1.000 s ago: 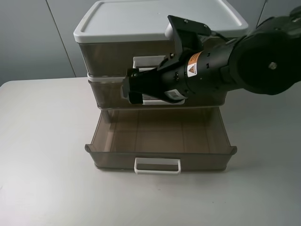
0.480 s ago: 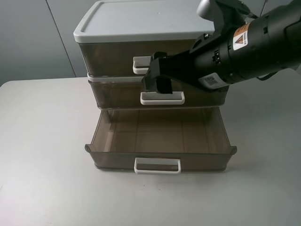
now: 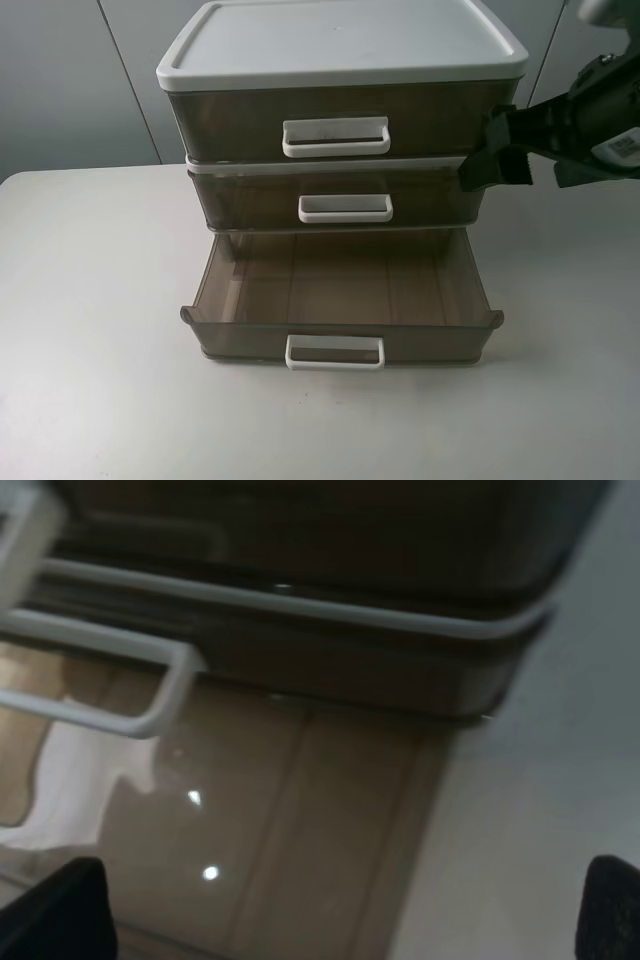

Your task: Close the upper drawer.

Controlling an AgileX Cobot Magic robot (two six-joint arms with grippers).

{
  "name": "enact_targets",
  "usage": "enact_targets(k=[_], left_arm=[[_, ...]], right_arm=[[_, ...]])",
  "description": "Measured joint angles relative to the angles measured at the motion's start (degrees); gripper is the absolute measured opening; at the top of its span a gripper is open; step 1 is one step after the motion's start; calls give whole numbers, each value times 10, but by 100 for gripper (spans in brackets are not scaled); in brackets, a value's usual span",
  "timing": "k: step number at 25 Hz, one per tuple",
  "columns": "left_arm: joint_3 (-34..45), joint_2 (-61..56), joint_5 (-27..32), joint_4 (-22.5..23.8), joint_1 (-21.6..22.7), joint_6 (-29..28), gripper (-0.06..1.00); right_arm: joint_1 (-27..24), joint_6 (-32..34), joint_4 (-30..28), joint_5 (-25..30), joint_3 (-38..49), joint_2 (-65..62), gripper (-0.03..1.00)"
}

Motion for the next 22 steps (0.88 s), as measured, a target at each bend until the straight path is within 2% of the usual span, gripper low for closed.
enact_targets(k=[5, 12, 16, 22], left_arm=[[0, 0, 0, 0, 0, 0, 74], [0, 0, 0, 0, 0, 0, 74], [0, 0, 0, 0, 0, 0, 74], [0, 0, 0, 0, 0, 0, 74]], right_arm=[[-118, -18, -35, 34, 0, -11, 70], [-244, -51, -30, 79, 0, -55, 70], [-259, -82, -3, 136, 0, -115, 70], [-259, -99, -6, 188, 0, -259, 70]])
